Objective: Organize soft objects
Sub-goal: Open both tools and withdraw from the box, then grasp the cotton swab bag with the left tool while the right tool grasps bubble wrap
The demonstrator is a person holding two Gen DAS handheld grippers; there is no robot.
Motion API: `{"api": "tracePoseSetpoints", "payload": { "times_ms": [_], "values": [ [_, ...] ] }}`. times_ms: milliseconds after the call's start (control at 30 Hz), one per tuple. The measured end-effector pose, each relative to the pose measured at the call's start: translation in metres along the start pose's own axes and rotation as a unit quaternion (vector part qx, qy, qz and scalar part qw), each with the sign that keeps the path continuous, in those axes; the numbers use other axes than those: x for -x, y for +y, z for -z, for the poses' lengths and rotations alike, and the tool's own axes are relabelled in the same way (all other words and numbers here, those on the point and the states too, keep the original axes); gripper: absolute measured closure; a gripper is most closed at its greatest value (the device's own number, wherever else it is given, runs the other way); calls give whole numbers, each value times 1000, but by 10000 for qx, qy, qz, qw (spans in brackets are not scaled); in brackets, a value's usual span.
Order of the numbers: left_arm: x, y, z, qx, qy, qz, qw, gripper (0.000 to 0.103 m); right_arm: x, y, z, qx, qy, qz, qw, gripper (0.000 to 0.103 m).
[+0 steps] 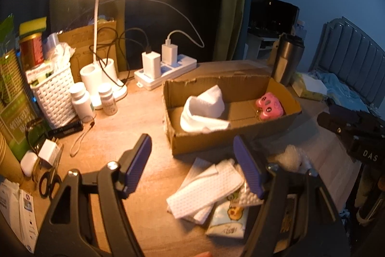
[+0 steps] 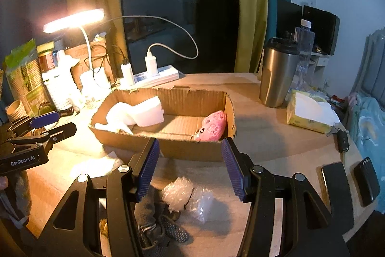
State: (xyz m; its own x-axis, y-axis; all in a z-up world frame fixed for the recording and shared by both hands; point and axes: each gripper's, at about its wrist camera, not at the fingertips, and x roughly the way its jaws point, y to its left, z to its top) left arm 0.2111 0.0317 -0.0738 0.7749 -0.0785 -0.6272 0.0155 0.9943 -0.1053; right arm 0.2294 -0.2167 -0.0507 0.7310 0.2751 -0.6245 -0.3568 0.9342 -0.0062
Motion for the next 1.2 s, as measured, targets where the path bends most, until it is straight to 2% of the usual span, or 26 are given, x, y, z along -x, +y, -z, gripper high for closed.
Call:
{"api": "tracePoseSetpoints", "payload": {
  "times_ms": [700,900,1200],
  "values": [
    [-6,-5,65,-31,493,43,9988,31,-11,15,63,-40,534,-105,9985,43],
    [-11,-16,67,-149,541,86,9984,31,-18,11,71,-98,647,-138,9978,42],
    [-17,-45,55,-486,466,401,9969,31,-30,1,70,-215,709,-190,9971,42]
  ]
}}
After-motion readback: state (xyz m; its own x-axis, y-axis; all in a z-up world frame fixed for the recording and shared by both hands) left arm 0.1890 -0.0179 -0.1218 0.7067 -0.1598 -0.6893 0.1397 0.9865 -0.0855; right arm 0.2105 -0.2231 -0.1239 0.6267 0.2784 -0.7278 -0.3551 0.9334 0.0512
